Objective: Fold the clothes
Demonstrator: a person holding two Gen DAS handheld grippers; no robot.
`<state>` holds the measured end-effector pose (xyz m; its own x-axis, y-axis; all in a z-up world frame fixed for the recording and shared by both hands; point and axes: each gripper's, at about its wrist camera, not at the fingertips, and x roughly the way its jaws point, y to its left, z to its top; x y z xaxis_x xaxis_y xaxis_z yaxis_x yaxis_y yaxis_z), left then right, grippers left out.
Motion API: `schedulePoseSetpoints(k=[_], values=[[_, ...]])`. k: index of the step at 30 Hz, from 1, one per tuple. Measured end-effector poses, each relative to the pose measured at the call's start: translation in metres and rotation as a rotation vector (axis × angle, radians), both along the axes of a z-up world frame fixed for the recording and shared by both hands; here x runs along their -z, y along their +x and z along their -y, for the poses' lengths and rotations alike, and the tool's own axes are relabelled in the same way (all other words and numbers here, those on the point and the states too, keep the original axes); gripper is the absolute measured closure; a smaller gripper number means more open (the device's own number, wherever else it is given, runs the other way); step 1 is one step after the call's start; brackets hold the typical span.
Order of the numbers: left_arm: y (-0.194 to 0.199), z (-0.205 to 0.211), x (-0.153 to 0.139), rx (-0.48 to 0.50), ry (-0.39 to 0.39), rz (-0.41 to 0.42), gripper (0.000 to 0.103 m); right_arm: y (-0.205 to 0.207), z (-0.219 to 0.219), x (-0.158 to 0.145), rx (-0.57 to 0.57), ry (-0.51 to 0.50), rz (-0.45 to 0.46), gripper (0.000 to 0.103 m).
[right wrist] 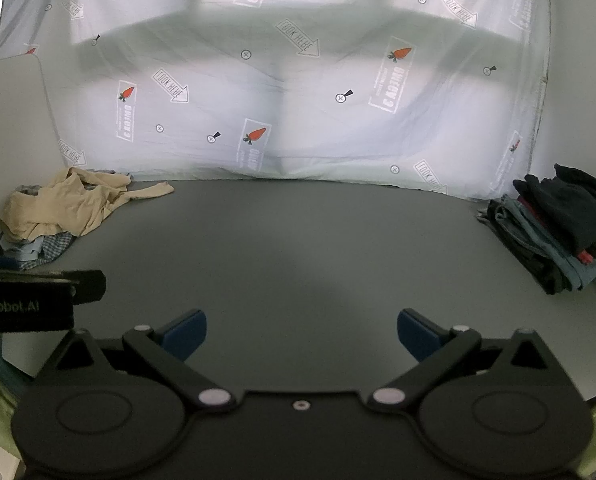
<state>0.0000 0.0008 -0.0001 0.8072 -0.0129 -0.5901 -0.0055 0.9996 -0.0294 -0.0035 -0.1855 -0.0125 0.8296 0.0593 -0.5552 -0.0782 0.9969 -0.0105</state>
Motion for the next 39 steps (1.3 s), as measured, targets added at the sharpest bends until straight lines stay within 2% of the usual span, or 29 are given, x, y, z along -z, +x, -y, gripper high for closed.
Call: schedulePoseSetpoints(k=[39], values=[[-0.0005, -0.0032, 0.0068, 0.001, 0.017, 0.003, 0.0, 0.0022, 0.0011, -0.0028, 0.008, 0.001, 0.005, 0.0]])
